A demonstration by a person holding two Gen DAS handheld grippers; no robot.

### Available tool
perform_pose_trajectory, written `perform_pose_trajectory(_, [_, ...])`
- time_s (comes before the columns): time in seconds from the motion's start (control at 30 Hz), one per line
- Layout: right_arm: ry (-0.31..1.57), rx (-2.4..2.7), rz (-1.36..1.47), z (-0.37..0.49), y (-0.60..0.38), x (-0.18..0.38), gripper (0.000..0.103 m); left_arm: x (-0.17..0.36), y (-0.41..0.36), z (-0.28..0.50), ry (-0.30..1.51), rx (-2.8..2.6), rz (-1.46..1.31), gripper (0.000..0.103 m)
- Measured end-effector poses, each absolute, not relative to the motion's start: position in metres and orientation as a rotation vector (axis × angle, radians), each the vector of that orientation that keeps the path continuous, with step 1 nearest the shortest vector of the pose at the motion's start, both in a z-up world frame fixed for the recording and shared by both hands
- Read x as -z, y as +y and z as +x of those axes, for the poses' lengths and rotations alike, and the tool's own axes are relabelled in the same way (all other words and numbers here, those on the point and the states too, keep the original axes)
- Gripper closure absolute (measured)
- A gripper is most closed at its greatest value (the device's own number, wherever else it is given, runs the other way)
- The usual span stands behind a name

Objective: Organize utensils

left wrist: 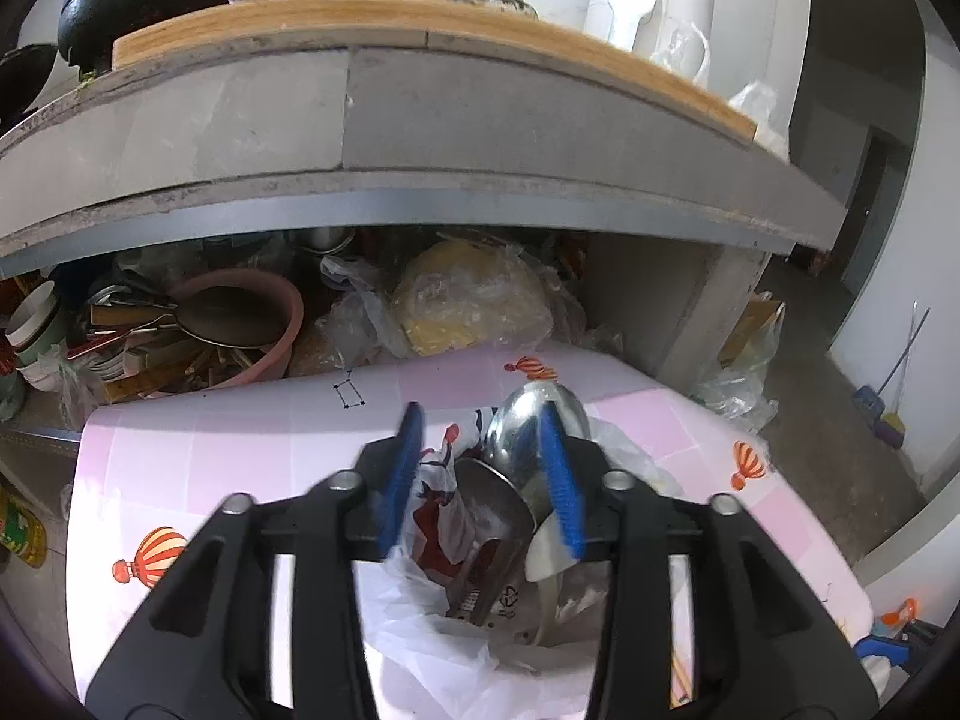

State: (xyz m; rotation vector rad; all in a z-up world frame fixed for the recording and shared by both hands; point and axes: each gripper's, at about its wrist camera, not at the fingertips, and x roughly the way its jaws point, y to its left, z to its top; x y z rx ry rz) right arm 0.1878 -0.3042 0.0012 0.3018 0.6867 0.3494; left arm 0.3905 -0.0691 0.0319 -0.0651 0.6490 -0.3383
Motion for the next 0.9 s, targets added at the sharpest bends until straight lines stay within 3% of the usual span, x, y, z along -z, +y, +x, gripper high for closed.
perform_pose_trajectory(0.13, [0.679, -0.348, 0.296, 0.187, -0.304, -0.005, 0.045, -0.048, -0.053, 0.377, 0.604, 0.353, -0.116, 0.040])
perform_pose_trajectory(0.4, [0.596, -0.360, 0.276, 0.194, -0.308, -0.044, 0.045, -0.075, -0.004, 0.317, 0.518, 0.326, -0.158, 0.024])
perform_pose_trajectory(0.9, [0.417, -0.453, 0.205, 0.284, -0.259, -0.166, 0.045, -0.003, 0.102, 0.175, 0.580, 0.078, -0.234, 0.021])
